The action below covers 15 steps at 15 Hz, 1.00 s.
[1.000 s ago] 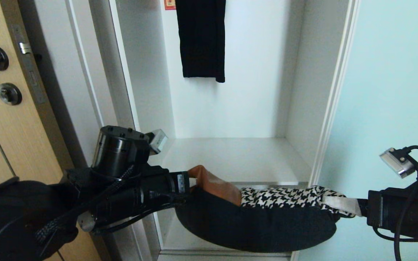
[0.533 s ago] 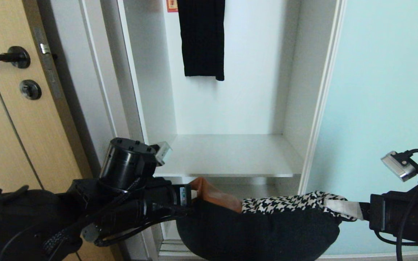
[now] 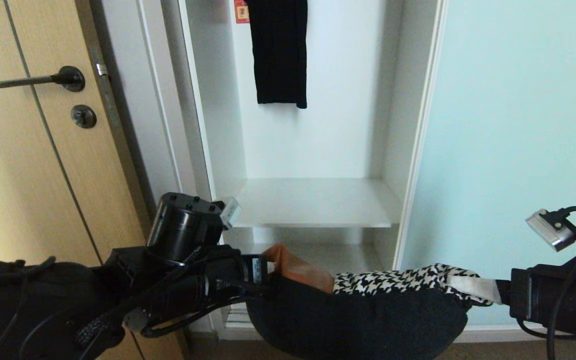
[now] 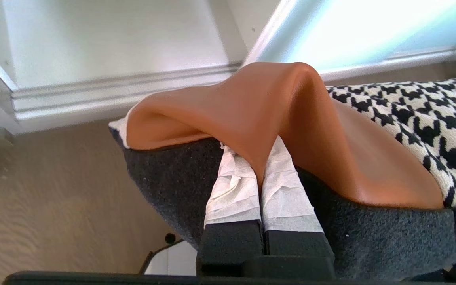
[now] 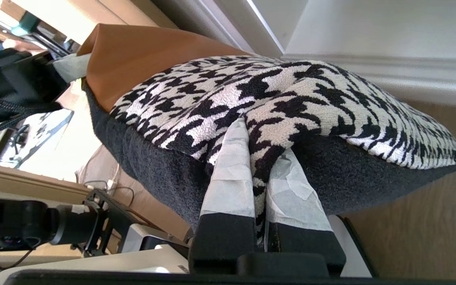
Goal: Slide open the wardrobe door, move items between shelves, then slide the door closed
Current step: Place the pillow on the lower shelf
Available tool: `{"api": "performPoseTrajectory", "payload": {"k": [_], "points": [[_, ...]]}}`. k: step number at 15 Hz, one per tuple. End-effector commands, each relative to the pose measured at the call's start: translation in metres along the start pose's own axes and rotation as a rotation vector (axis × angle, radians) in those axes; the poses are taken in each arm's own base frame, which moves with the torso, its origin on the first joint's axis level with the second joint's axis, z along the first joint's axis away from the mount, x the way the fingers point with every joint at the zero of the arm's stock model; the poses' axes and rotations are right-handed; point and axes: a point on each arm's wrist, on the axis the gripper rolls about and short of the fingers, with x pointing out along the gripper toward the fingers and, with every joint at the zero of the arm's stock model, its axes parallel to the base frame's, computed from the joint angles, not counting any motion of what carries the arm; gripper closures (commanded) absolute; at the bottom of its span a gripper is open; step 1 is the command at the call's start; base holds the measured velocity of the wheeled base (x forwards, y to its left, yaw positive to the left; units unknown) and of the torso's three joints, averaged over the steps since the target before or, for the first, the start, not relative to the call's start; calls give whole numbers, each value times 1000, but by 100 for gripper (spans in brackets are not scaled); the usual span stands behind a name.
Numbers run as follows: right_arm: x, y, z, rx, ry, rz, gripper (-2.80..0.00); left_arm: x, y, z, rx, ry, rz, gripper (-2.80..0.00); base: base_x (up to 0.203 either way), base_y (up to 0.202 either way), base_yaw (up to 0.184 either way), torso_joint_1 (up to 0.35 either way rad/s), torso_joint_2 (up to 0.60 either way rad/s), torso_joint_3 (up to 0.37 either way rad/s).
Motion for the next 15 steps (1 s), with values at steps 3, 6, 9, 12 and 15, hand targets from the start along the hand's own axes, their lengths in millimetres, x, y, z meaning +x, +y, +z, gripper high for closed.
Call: {"api": "performPoseTrajectory", "payload": {"k": [3, 6, 9, 12, 15], "points": [[0, -1, -2, 5, 14, 13, 0, 2, 2, -4, -5, -26, -13, 0, -194, 0, 0, 1, 3, 4], [1, -1, -2, 6, 16, 12, 0, 5, 2, -3, -4, -28, -13, 0, -194, 0, -1, 2, 2, 3], [0, -1, -3, 6, 15, 12, 0, 10, 5, -8, -6, -6, 10, 0, -50, 0, 1, -1, 0, -2], [1, -1, -3, 8, 19, 10, 0, 11, 6, -9, -3, -11, 32, 0, 0, 0, 0, 0, 0, 0], [3, -3, -5, 14, 28, 5, 0, 10, 8, -14, -3, 2, 44, 0, 0, 0, 0, 0, 0, 0]]}}
